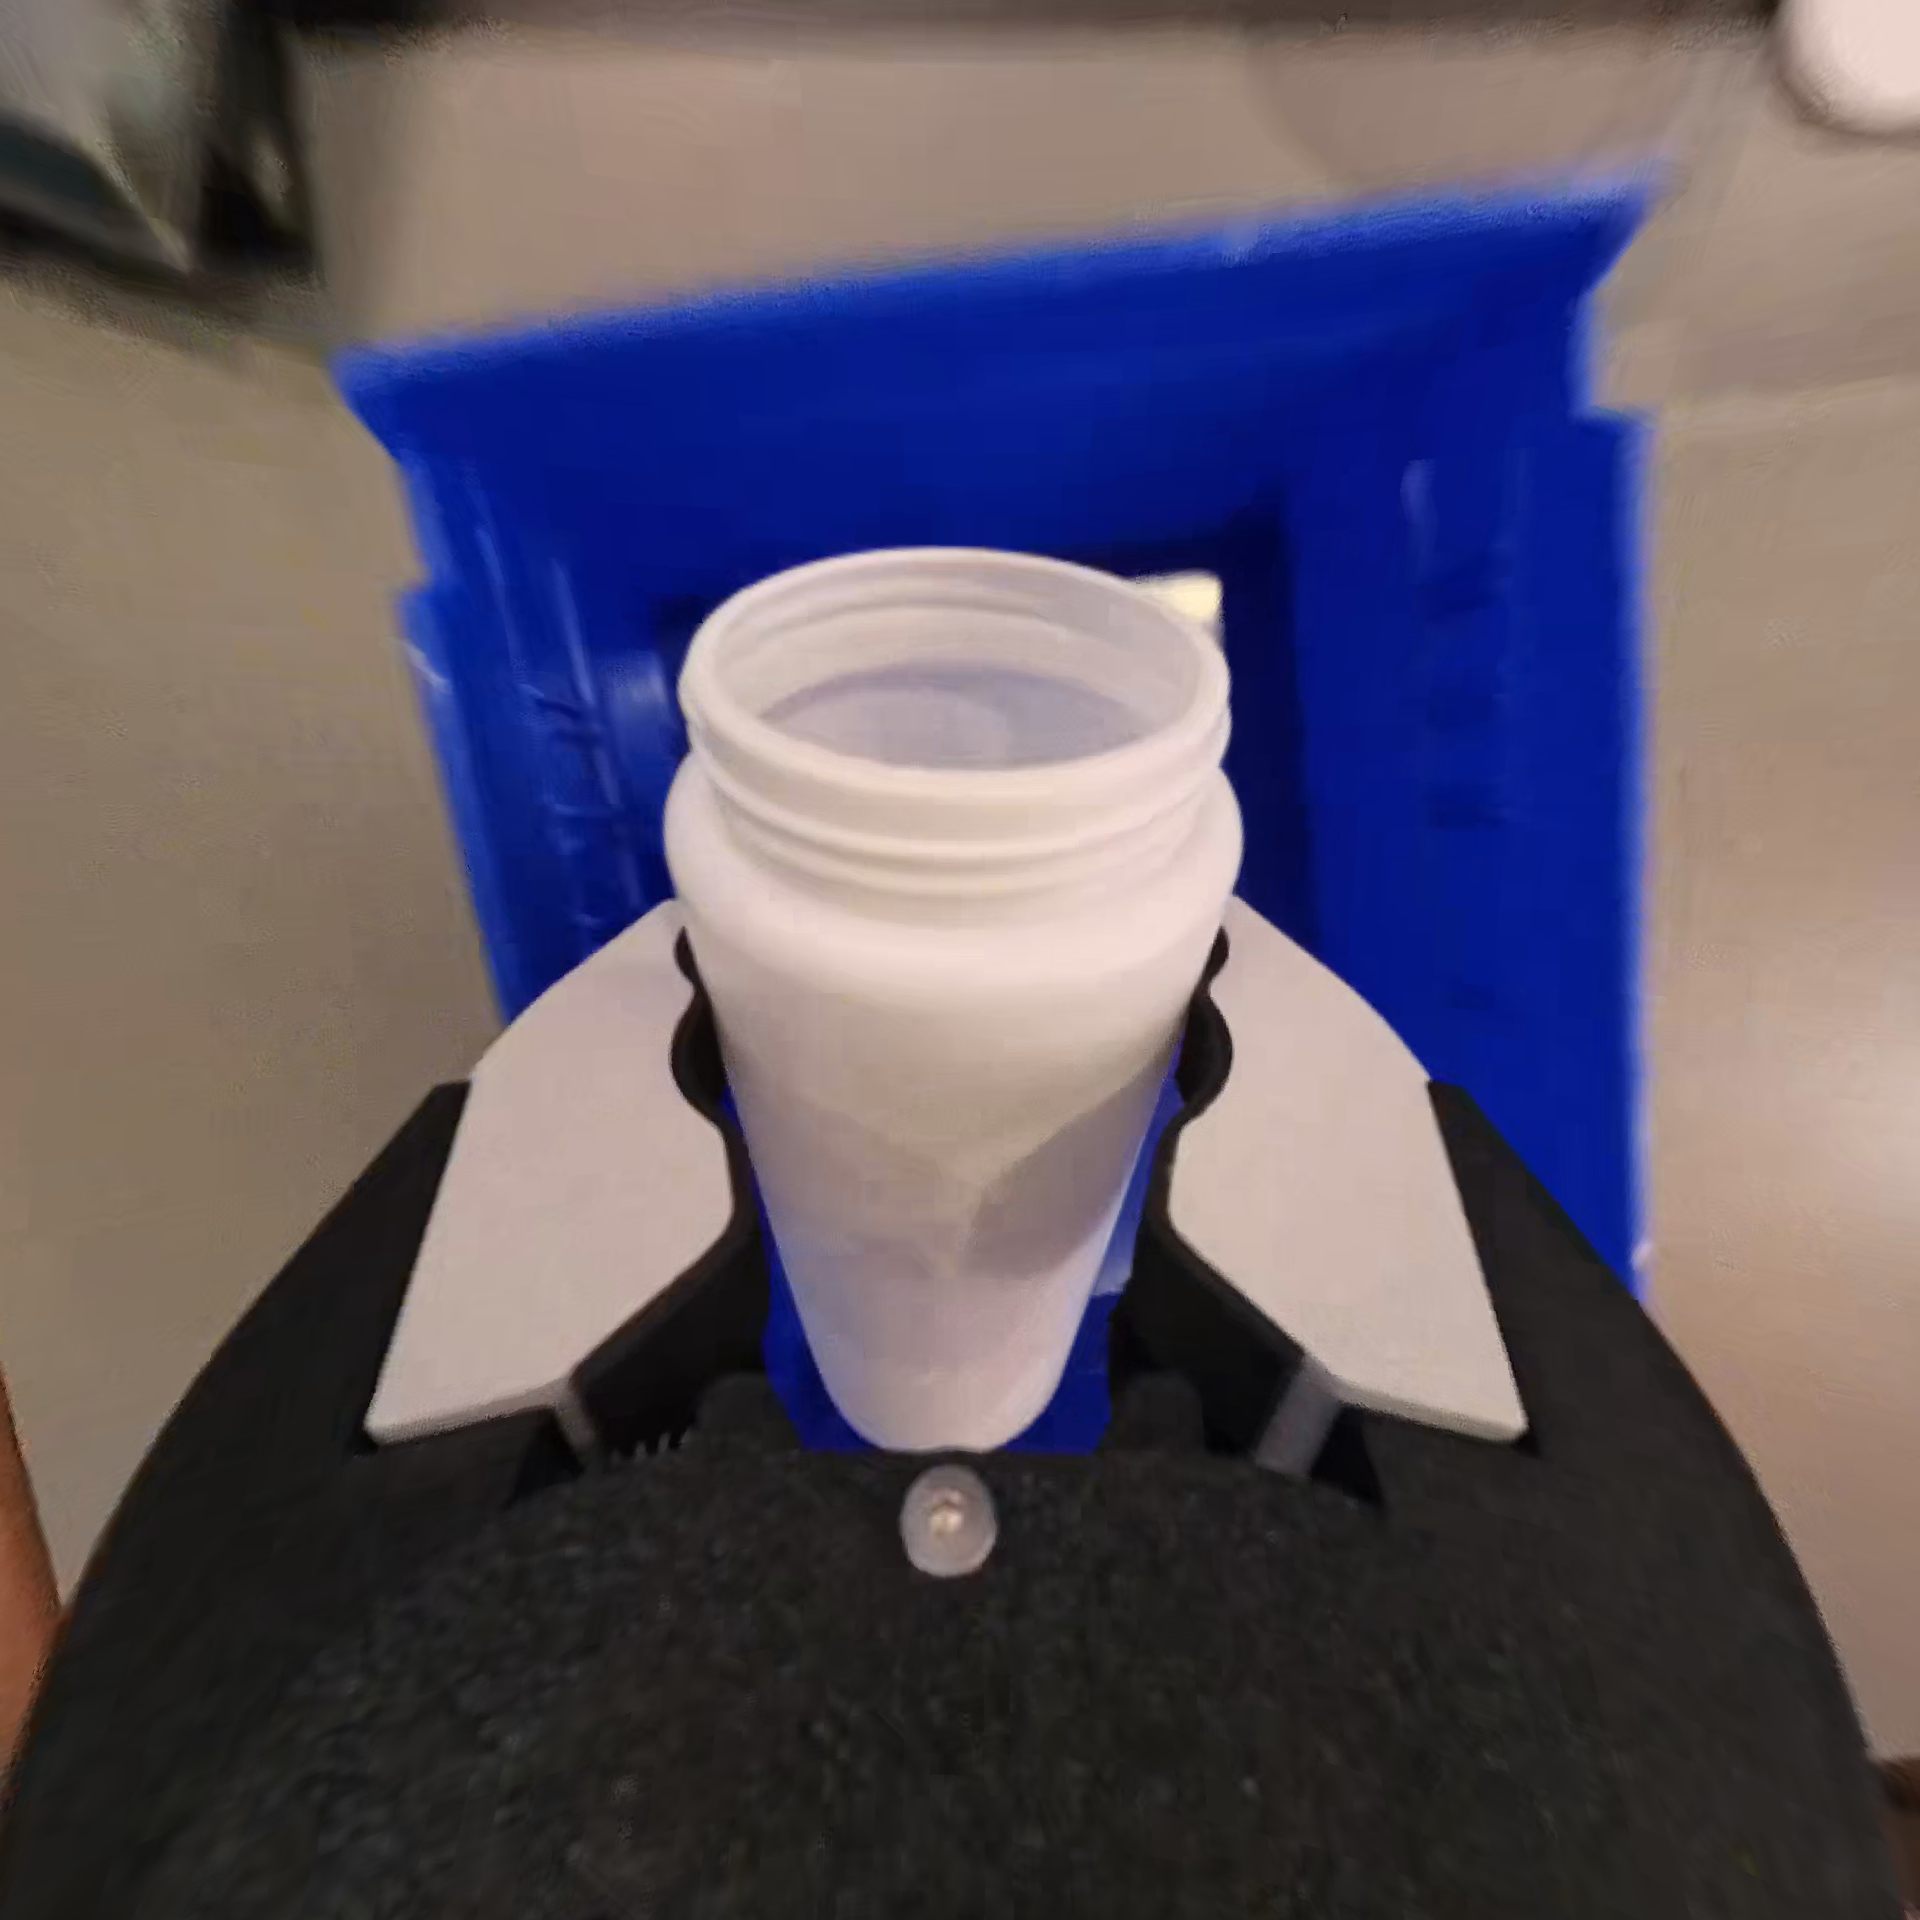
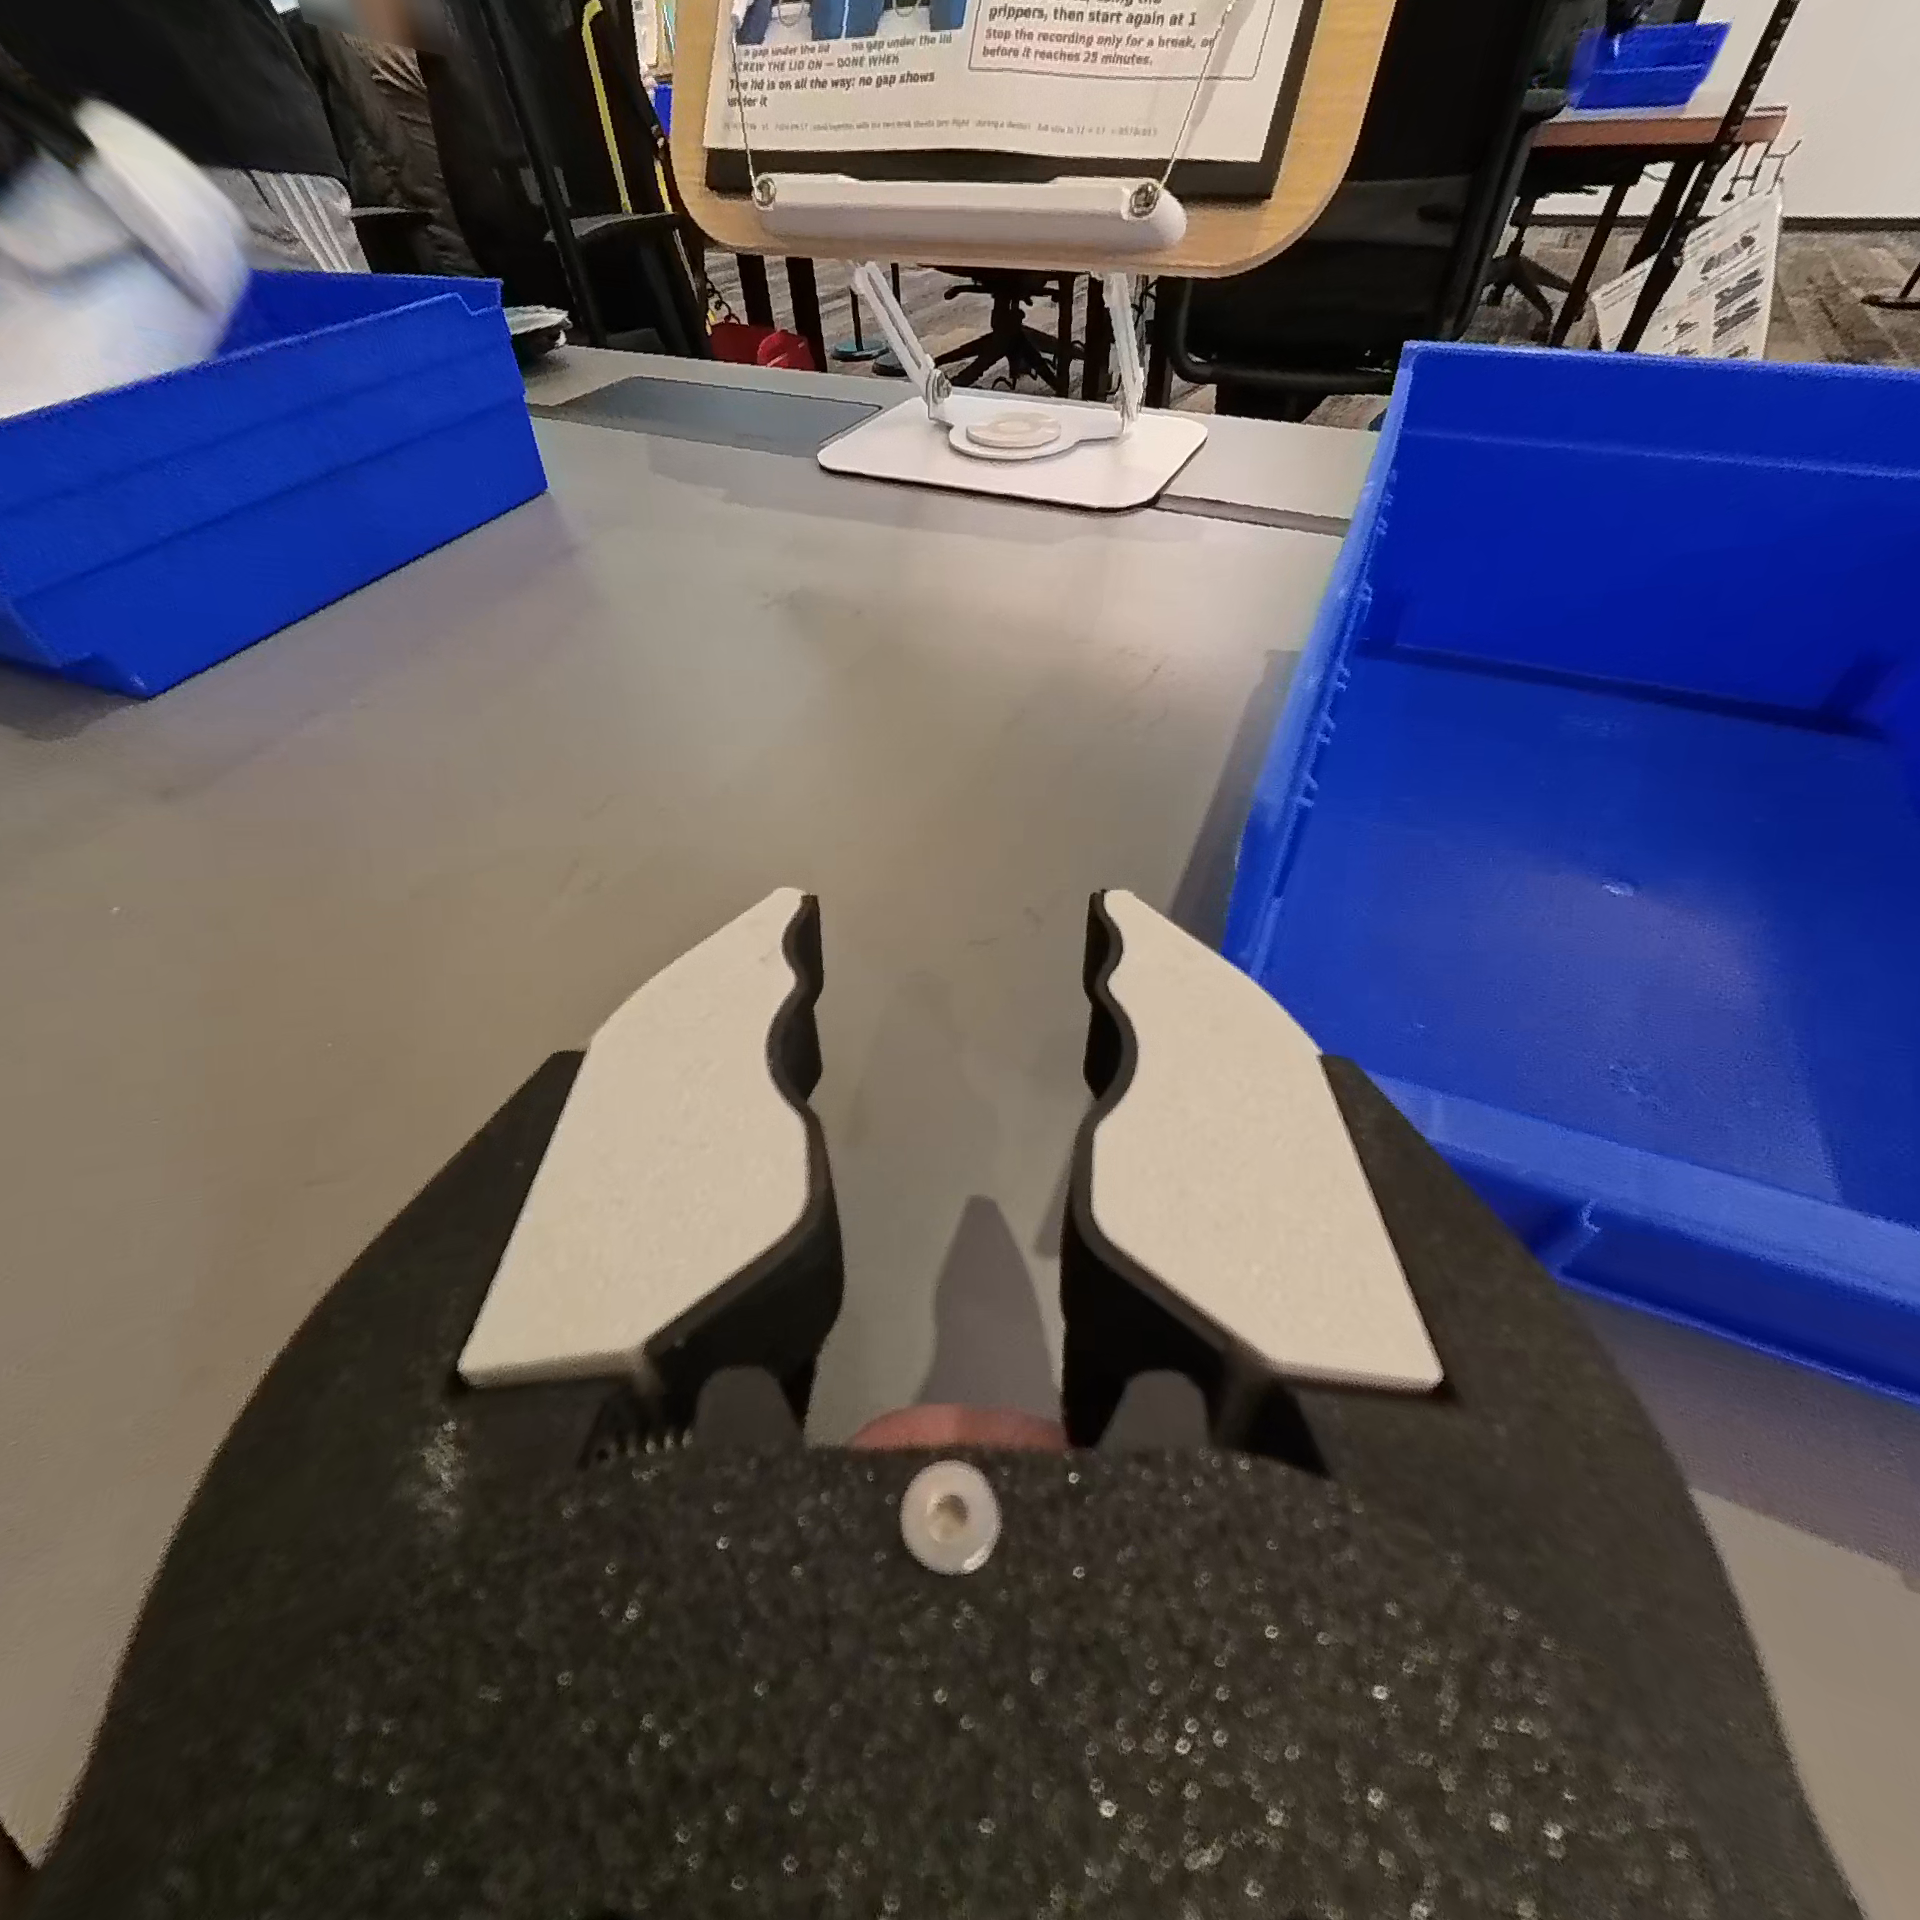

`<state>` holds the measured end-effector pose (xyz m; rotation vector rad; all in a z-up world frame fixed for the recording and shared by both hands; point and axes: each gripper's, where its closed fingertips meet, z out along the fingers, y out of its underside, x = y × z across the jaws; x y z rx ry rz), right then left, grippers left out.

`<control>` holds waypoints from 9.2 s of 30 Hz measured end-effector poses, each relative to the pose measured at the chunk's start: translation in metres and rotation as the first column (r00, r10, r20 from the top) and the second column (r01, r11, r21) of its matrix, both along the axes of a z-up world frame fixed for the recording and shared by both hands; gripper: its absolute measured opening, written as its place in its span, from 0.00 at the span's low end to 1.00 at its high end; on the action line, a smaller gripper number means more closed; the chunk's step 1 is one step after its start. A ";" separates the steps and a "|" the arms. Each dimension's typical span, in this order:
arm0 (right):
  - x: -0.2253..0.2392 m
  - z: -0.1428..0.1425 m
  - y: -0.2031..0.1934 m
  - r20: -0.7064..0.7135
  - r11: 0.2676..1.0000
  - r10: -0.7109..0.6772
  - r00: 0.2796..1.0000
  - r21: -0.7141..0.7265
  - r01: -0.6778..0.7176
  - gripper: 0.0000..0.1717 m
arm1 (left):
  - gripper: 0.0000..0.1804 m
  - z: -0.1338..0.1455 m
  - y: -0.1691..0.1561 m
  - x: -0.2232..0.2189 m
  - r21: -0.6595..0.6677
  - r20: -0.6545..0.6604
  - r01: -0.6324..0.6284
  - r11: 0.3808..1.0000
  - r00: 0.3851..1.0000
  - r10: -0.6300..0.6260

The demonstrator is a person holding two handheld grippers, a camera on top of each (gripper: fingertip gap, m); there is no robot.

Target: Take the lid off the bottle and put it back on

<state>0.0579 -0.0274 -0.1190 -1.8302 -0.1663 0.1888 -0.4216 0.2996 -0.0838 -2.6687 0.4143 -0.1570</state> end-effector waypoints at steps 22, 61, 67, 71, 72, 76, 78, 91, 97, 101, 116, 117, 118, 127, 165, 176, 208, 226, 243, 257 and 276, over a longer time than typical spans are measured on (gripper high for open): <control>-0.008 0.008 -0.001 0.072 0.999 0.011 0.997 0.045 -0.015 0.28 | 0.48 0.091 -0.104 0.325 0.632 0.353 0.269 0.726 0.735 -0.579; -0.005 0.005 -0.008 0.024 0.999 0.021 0.999 0.024 -0.022 0.28 | 0.49 0.069 -0.193 0.257 0.654 0.151 0.373 0.658 0.788 -0.597; -0.014 0.002 -0.003 0.040 0.999 0.043 0.998 0.012 -0.044 0.28 | 0.49 0.054 -0.186 0.170 0.421 0.170 0.372 0.827 0.863 -0.475; -0.017 0.004 -0.002 0.005 0.998 0.057 0.998 0.016 -0.057 0.28 | 0.47 0.039 -0.146 0.107 0.257 -0.009 0.426 0.868 0.899 -0.439; -0.017 0.003 -0.001 0.003 0.998 0.058 0.998 0.015 -0.058 0.28 | 0.48 0.034 -0.135 0.093 0.196 -0.067 0.453 0.870 0.891 -0.449; -0.020 0.004 0.001 0.023 0.998 0.065 0.998 0.018 -0.066 0.28 | 0.46 0.017 -0.078 0.044 0.012 -0.289 0.519 0.855 0.820 -0.494; -0.023 0.002 0.001 0.038 0.997 0.071 0.997 0.013 -0.072 0.28 | 0.46 0.005 -0.052 0.035 -0.057 -0.331 0.558 0.828 0.772 -0.543; -0.020 -0.001 -0.007 0.133 0.999 0.051 0.990 0.013 -0.053 0.28 | 0.46 -0.094 0.010 -0.022 -0.529 -0.450 0.470 0.707 0.551 -0.703; -0.021 -0.002 -0.011 0.200 0.999 0.045 0.979 0.019 -0.049 0.28 | 0.37 -0.102 0.007 -0.035 -0.575 -0.416 0.451 0.683 0.557 -0.719; -0.022 -0.004 -0.009 0.212 0.999 0.048 0.976 0.010 -0.051 0.28 | 0.37 -0.101 -0.002 -0.037 -0.585 -0.393 0.465 0.665 0.555 -0.734; -0.046 0.001 -0.001 0.243 0.993 0.105 0.964 0.030 -0.116 0.28 | 0.37 0.039 -0.062 0.061 -0.313 -0.367 0.751 0.581 0.468 -0.804; -0.046 0.001 0.000 0.249 0.992 0.108 0.963 0.029 -0.119 0.28 | 0.37 0.051 -0.070 0.075 -0.309 -0.387 0.773 0.554 0.430 -0.816; -0.046 0.000 0.001 0.257 0.992 0.108 0.960 0.029 -0.120 0.28 | 0.37 0.063 -0.078 0.090 -0.307 -0.405 0.794 0.525 0.390 -0.827; -0.040 -0.001 0.000 0.253 0.993 0.098 0.962 0.032 -0.110 0.28 | 0.37 0.117 -0.143 0.240 -0.330 -0.434 0.907 0.260 0.099 -0.895; -0.107 0.040 0.063 0.142 0.912 0.392 0.909 0.066 -0.404 0.37 | 0.37 0.075 -0.255 0.217 0.359 -0.040 0.888 0.286 0.321 -0.946; -0.125 0.012 0.056 0.154 0.906 0.412 0.898 0.040 -0.422 0.36 | 0.37 0.029 -0.127 0.089 -0.125 -0.342 0.732 0.670 0.602 -0.722; -0.104 0.005 0.052 0.081 0.920 0.386 0.919 0.038 -0.390 0.36 | 0.48 -0.032 -0.093 0.028 0.276 0.000 0.261 0.925 0.963 -0.271; -0.116 0.002 0.061 0.081 0.909 0.414 0.907 0.021 -0.417 0.36 | 0.41 -0.024 -0.204 0.043 0.508 0.238 0.130 0.852 0.929 -0.284; -0.103 0.006 0.070 -0.019 0.915 0.404 0.915 0.032 -0.403 0.38 | 0.41 -0.022 -0.255 0.190 0.645 0.154 0.390 0.657 0.776 -0.611; -0.103 0.010 0.075 -0.044 0.921 0.388 0.921 0.038 -0.387 0.39 | 0.52 0.009 -0.196 0.296 0.777 0.294 0.317 0.544 0.582 -0.758; -0.101 0.012 0.086 -0.026 0.923 0.383 0.923 0.035 -0.382 0.40 | 0.47 0.028 -0.219 0.275 0.695 0.325 0.396 0.600 0.571 -0.753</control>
